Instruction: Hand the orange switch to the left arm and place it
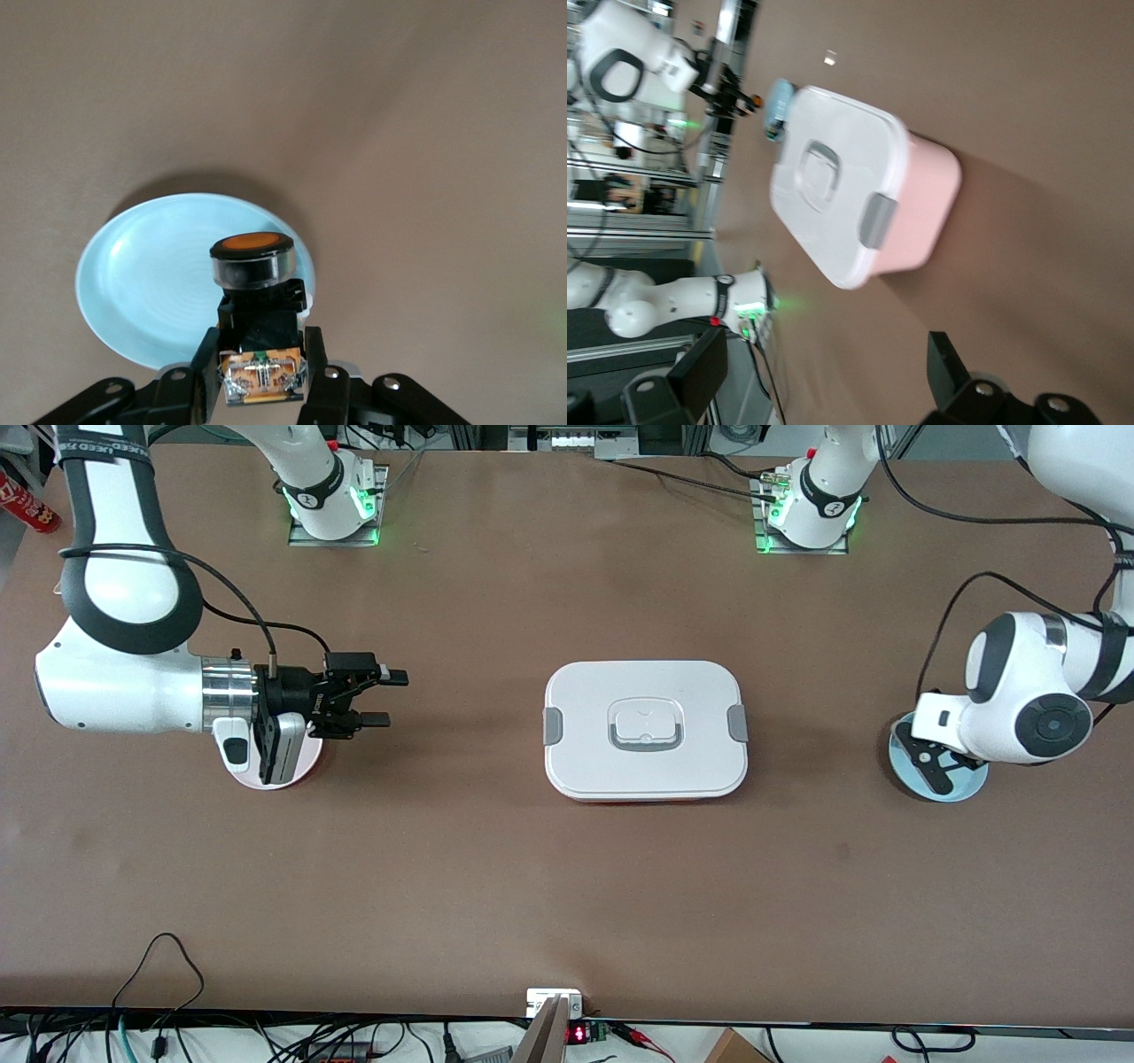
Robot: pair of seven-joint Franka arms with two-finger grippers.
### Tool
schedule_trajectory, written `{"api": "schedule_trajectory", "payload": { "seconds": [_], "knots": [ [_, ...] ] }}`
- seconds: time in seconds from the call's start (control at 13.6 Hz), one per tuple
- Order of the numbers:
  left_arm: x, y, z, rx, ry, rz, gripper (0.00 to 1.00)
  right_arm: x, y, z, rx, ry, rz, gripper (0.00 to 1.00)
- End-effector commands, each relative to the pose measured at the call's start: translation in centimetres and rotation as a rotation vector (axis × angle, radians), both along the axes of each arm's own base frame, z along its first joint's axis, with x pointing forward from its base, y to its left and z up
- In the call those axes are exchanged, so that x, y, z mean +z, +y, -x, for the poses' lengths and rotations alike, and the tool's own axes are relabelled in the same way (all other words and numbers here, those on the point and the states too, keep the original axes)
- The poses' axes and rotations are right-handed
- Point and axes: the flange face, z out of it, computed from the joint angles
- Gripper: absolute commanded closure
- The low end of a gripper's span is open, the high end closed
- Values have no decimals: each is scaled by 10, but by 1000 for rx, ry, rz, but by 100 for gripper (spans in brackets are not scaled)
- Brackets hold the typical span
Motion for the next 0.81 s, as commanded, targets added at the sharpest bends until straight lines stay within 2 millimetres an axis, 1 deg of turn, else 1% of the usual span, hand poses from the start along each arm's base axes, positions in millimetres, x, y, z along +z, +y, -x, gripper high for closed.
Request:
{"api": "schedule_trajectory", "payload": {
  "seconds": [0.0,0.22,0.3,0.37,0.44,0.52,0.59,0.66,0.74],
  "knots": [
    [-25,36,-10,-174,-47,17,77,17,-9,2,-55,84,234,0],
    [-41,45,-17,-312,-76,-1,77,18,-24,17,-168,298,553,0],
    [-51,48,-19,-355,-84,-2,77,12,-32,23,-235,383,686,0],
    [-55,55,-19,-362,-92,3,76,8,-42,28,-251,409,804,0],
    [-58,59,-18,-379,-95,8,76,11,-52,30,-231,392,906,0],
    [-64,59,-18,-398,-88,19,76,21,-61,31,-221,360,988,0],
    [-67,61,-18,-408,-93,24,76,35,-68,30,-220,320,1048,0],
    [-71,67,-17,-401,-91,29,76,51,-77,30,-214,273,1084,0],
    [-77,70,-14,-395,-83,36,76,63,-85,31,-185,225,1105,0]
  ]
}}
